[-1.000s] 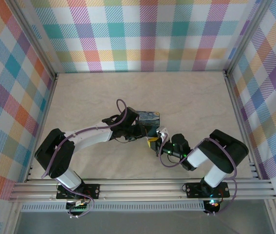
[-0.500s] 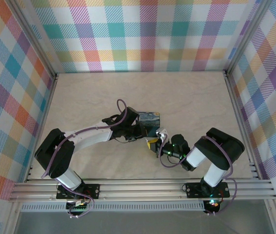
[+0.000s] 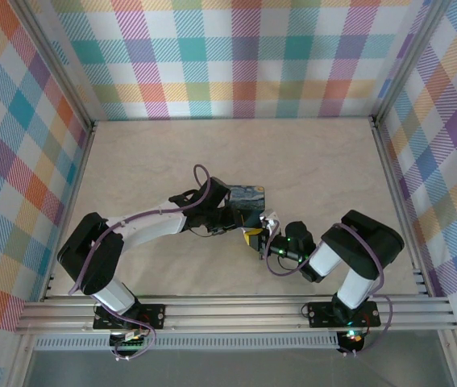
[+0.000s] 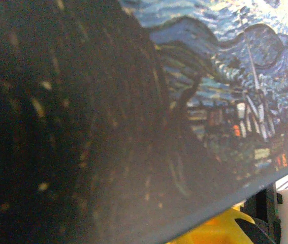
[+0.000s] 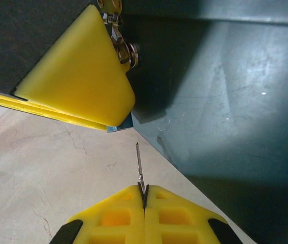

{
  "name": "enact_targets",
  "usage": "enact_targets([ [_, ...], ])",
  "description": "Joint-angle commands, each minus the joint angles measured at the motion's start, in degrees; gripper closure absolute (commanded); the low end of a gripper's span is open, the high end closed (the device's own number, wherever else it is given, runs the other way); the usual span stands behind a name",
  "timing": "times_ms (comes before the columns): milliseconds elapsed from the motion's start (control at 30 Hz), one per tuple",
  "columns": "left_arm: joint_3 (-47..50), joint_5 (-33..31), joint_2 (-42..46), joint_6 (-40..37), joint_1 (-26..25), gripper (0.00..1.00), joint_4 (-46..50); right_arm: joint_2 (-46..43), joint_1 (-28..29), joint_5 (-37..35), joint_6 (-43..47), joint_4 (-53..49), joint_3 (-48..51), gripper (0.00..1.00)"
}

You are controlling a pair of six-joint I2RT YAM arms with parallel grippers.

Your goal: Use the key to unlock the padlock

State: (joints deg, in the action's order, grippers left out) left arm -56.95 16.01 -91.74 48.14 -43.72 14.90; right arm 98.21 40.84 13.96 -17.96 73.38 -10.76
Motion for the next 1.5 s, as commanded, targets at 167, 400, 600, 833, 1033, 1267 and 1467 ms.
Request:
enact_targets([
  [167, -1.77, 0.95, -0.02, -1.04, 0.23, 0.8, -0.42, 2.15, -0.24, 2.04, -1.55, 6.07, -0.66, 1.0],
  [400, -1.68, 0.95, -0.11, -1.09, 0.3, 0.8, -0.42, 2.34, -0.24, 2.22, -1.96, 7.14, -1.12, 1.0],
  [600, -1.59, 0.95, -0.08, -1.03, 0.25, 0.8, -0.39, 2.24, -0.33, 2.35, -2.02, 7.19, -1.5, 1.0],
  [833, -1.58, 1.08, -0.05, -1.04, 0.25, 0.8, -0.5, 1.86, -0.32, 2.13, -1.79, 7.21, -1.69, 1.0],
  [1033, -1.72, 1.46, -0.02, -1.03, 0.26, 0.81, -0.52, 1.56, -0.32, 2.21, -1.83, 7.21, -3.07, 1.0],
  [1267, -1.64, 1.35, -0.11, -1.69, 0.19, 0.81, 0.03, 0.41, -0.47, 1.65, -0.48, 7.11, -3.39, 1.0],
  [1467, -0.59, 0.68, 0.16, -1.75, 0.19, 0.81, -0.36, -0.62, -2.08, 4.2, -1.16, 5.2, -3.63, 1.0],
])
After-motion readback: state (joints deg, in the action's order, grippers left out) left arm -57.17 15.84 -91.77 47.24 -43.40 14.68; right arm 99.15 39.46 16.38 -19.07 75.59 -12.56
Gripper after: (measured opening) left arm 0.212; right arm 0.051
